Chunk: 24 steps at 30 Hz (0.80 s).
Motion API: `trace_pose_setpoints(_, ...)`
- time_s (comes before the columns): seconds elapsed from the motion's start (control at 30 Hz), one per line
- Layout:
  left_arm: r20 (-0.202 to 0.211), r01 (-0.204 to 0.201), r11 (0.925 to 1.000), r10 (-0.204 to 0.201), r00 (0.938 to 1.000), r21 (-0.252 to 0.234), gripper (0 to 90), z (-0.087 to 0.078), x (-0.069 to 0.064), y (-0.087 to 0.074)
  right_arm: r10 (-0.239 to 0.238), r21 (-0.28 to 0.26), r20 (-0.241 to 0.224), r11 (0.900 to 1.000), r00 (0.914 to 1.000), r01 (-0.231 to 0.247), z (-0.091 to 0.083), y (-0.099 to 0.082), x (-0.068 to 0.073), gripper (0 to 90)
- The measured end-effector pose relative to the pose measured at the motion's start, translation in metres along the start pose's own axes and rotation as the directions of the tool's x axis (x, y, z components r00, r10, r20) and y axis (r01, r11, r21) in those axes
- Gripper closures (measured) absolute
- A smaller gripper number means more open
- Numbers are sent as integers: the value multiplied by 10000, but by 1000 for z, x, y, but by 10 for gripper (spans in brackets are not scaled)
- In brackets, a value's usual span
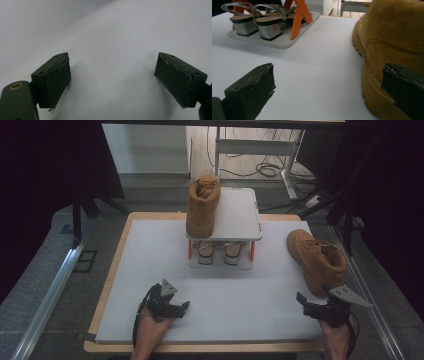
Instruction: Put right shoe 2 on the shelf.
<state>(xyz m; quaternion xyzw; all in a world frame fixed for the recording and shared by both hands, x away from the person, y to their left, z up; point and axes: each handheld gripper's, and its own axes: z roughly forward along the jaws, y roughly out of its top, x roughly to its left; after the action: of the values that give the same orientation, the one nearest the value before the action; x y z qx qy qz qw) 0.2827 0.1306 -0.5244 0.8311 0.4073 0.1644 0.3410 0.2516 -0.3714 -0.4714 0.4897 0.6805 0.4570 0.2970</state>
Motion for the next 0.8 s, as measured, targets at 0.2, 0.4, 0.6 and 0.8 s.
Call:
trace_pose_setpoints(0.2,8,19,10000,-19,10000,-2,132,0,0,0,79,-100,530,9999,9986,-74,-4,-4,-10,0)
trace_pose_setpoints(0.4,10,25,10000,-25,10000,-1,132,0,0,0,292,-306,1190,9992,9925,-257,-8,-7,-21,0)
trace_pose_setpoints(0.6,14,34,10000,-34,10000,-3,132,0,0,0,590,-478,1565,9975,9859,-521,-10,-6,-31,0)
trace_pose_setpoints(0.8,15,43,10000,-43,10000,-2,132,0,0,0,768,-542,1696,9962,9825,-685,-4,-1,-39,0)
